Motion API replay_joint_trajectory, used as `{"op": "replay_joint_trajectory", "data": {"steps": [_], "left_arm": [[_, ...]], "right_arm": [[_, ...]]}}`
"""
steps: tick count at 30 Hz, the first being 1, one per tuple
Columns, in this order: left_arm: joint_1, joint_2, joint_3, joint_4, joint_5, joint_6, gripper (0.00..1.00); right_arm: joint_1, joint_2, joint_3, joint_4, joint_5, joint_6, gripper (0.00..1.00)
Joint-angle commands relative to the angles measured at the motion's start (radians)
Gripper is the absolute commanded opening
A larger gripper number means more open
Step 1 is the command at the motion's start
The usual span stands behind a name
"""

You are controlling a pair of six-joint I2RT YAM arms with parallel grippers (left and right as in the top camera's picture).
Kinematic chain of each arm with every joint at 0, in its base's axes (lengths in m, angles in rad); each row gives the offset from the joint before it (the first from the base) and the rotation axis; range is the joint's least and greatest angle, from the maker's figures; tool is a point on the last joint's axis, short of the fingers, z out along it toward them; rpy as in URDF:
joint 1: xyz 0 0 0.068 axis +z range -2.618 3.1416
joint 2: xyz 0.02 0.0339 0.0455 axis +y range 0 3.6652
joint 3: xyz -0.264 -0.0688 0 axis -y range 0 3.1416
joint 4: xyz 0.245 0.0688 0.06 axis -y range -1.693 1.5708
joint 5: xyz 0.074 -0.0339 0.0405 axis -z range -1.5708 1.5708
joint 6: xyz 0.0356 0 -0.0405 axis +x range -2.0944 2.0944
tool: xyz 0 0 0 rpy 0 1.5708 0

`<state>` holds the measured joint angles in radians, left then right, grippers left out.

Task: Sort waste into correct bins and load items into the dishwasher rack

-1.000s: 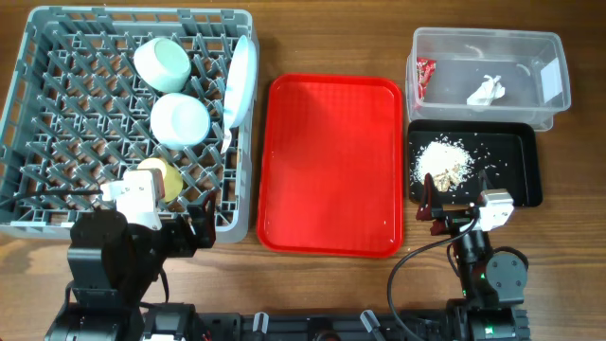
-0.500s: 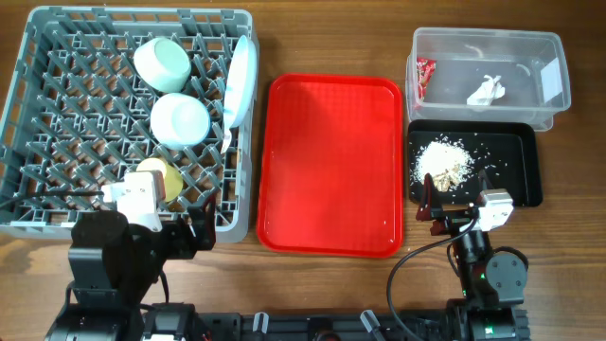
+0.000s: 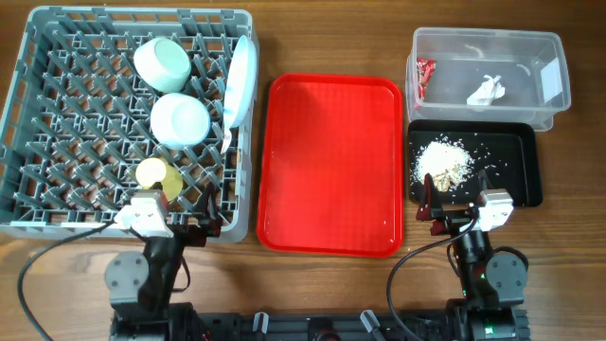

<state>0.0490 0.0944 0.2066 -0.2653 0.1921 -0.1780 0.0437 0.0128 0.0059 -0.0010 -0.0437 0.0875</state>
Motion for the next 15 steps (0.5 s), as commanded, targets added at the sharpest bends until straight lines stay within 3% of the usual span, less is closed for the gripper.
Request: {"op": "replay_joint_trajectory", "data": {"steps": [1,6,11,15], "left_arm": [[0.008,-0.073,-0.099,0.149,0.0,-0.01,1.0],[0.008,-0.092,-0.2,0.372,-0.032,0.023,1.0],[0.008,-0.092,-0.201,0.197,-0.029,0.066,1.0],[0.008,-0.091,-0.201,0.202,-0.029,0.066,1.0]], "right_arm": [[0.004,-0.009,-0.001,0.003,-0.005,-0.009,1.0],[0.004,-0.009,-0.001,0.003,-0.005,-0.009,1.0],[0.004,-0.009,-0.001,0.003,-0.005,-0.009,1.0],[0.004,-0.009,-0.001,0.003,-0.005,-0.009,1.0]]}}
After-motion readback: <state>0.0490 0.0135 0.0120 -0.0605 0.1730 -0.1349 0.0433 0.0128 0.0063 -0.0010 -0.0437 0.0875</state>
